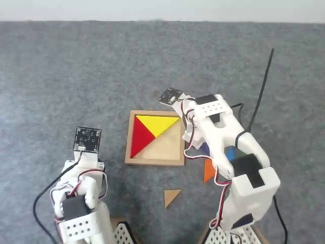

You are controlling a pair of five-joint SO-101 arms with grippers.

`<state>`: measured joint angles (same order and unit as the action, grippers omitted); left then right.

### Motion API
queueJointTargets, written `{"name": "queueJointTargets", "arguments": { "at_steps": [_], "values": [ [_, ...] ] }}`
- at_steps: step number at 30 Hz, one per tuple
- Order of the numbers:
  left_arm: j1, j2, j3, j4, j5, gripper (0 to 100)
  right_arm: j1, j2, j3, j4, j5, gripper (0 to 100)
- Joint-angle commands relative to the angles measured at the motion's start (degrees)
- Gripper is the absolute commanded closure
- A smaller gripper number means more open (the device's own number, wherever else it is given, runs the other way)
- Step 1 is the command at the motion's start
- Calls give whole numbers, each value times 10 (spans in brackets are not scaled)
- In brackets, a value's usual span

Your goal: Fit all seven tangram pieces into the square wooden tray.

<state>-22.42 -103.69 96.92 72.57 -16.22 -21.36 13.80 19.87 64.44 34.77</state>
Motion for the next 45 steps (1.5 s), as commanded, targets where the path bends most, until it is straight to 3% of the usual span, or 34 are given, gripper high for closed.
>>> {"name": "queueJointTargets", "arguments": {
  "at_steps": [1,4,17,22,26,35,45],
  "values": [
    [2,-6,-5,4,4,913,8,-55,14,7,-11,890],
    [2,-6,-5,4,4,913,13,-67,16,10,-33,998],
    [2,-6,-5,4,4,913,26,-163,-61,89,-188,991],
    [2,-6,-5,4,4,913,-7,-188,-103,106,-287,991],
    [2,-6,-5,4,4,913,-50,-193,-104,101,-321,991],
    [2,-6,-5,4,4,913,-162,-188,-1,-7,-408,990],
    [2,-6,-5,4,4,913,-187,-188,77,-95,-577,990]
  ]
}}
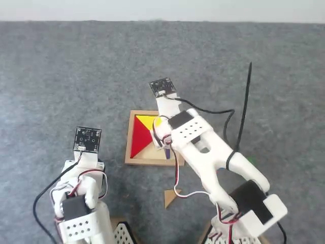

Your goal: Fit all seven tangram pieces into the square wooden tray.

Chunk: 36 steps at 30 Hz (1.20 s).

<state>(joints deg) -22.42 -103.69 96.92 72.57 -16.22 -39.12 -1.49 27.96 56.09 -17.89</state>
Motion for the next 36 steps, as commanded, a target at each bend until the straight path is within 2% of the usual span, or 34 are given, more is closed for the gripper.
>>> {"name": "queueJointTargets", "arguments": {
  "at_steps": [1,7,9,11,17,20,22,26,31,34,36],
  "values": [
    [2,-6,-5,4,4,913,-10,-35,-4,-12,-67,990],
    [2,-6,-5,4,4,913,-7,-6,-1,-35,-81,987],
    [2,-6,-5,4,4,913,-3,18,-5,-53,-80,957],
    [2,-6,-5,4,4,913,2,36,-19,-45,-80,875],
    [2,-6,-5,4,4,913,-12,51,-76,65,-70,527],
    [2,-6,-5,4,4,913,-12,51,-106,130,-3,453],
    [2,-6,-5,4,4,913,-9,49,-125,155,30,467],
    [2,-6,-5,4,4,913,8,21,-132,166,36,552],
    [2,-6,-5,4,4,913,34,2,-126,141,90,772],
    [2,-6,-5,4,4,913,52,5,-95,73,107,939],
    [2,-6,-5,4,4,913,62,4,-69,23,108,991]
  ]
}}
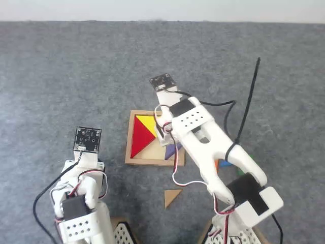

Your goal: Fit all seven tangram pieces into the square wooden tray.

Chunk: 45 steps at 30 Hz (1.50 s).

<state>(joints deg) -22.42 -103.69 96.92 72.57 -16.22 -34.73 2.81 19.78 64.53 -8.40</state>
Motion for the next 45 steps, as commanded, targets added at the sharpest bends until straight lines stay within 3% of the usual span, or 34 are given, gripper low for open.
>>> {"name": "queueJointTargets", "arguments": {
  "at_steps": [1,33,45],
  "values": [
    [2,-6,-5,4,4,913,20,-41,22,-79,13,990],
    [2,-6,-5,4,4,913,13,22,37,-7,14,983],
    [2,-6,-5,4,4,913,-58,22,50,5,53,983]
  ]
}}
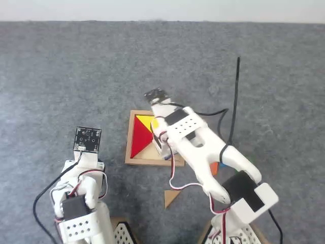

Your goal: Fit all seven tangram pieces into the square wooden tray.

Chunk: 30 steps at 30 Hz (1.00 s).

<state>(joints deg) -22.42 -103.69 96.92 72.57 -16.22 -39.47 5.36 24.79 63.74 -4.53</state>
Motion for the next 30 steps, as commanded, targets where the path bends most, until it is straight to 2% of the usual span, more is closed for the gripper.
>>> {"name": "queueJointTargets", "arguments": {
  "at_steps": [1,7,12,18,23,28,30],
  "values": [
    [2,-6,-5,4,4,913,-12,-5,-1,15,16,983],
    [2,-6,-5,4,4,913,-7,-37,-18,47,44,982],
    [2,-6,-5,4,4,913,30,-145,5,36,51,982],
    [2,-6,-5,4,4,913,51,-247,122,-87,54,982],
    [2,-6,-5,4,4,913,59,-261,199,-196,58,986],
    [2,-6,-5,4,4,913,91,-261,240,-290,156,986],
    [2,-6,-5,4,4,913,95,-261,246,-300,171,986]
  ]
}}
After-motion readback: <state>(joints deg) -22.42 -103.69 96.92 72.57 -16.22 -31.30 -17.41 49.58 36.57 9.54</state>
